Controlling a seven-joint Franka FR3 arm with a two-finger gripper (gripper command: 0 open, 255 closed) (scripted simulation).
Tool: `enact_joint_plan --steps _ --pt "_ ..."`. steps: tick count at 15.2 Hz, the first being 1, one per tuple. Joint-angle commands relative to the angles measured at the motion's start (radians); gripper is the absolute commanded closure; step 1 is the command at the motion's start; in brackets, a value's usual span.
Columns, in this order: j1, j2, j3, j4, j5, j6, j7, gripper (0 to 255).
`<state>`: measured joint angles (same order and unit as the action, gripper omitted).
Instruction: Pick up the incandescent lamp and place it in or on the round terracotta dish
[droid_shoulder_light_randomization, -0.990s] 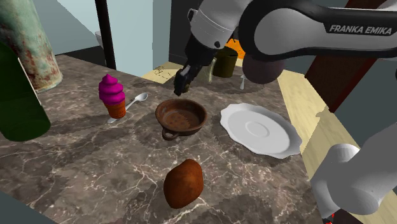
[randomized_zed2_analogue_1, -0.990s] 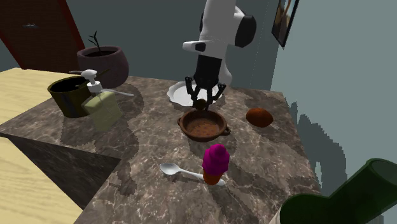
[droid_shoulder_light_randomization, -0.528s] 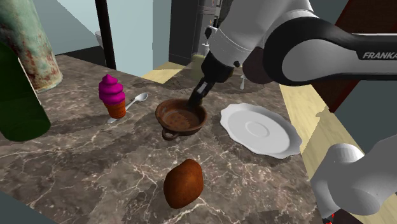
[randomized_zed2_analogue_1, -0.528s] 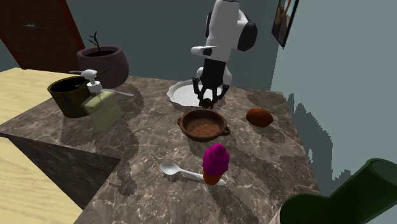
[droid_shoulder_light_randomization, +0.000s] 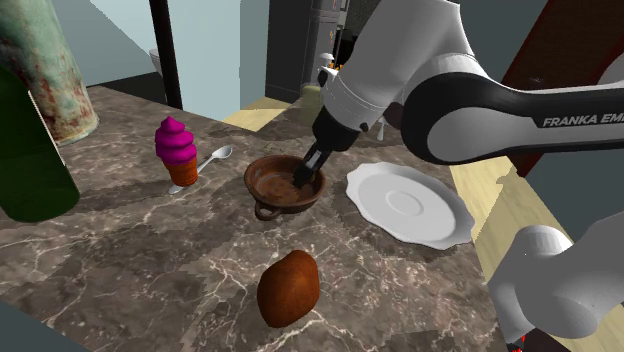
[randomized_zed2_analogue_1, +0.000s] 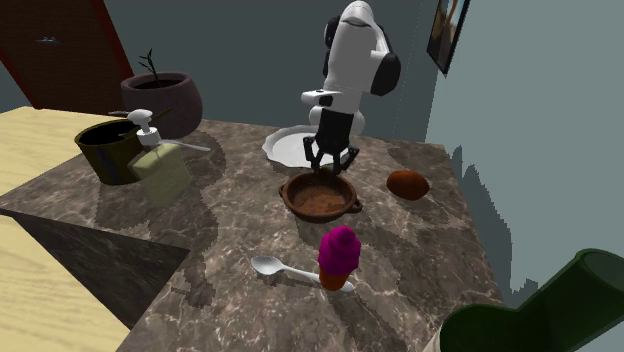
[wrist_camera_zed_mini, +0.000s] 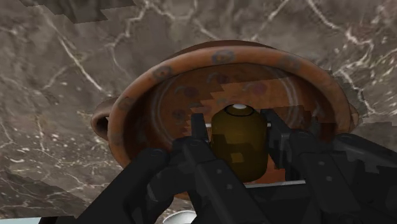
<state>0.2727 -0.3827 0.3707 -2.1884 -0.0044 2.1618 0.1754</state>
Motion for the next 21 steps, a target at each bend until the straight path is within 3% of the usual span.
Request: enact_joint_plan --steps 1,6,7,12,16,21 --pt "0.0 0.0 0.0 -0.005 0.0 0.005 0.001 255" --pt "0.0 0.0 0.0 -0.005 0.0 0.005 0.001 255" --pt "0.0 0.0 0.0 -0.005 0.0 0.005 0.001 0" --pt "0.0 0.0 0.0 -0.005 0.0 0.005 0.001 0" --pt "0.01 -0.051 -0.012 0.072 0.016 -0.121 -0.012 0" --pt "0.01 -0.051 -0.012 0.072 0.016 -0.121 -0.012 0"
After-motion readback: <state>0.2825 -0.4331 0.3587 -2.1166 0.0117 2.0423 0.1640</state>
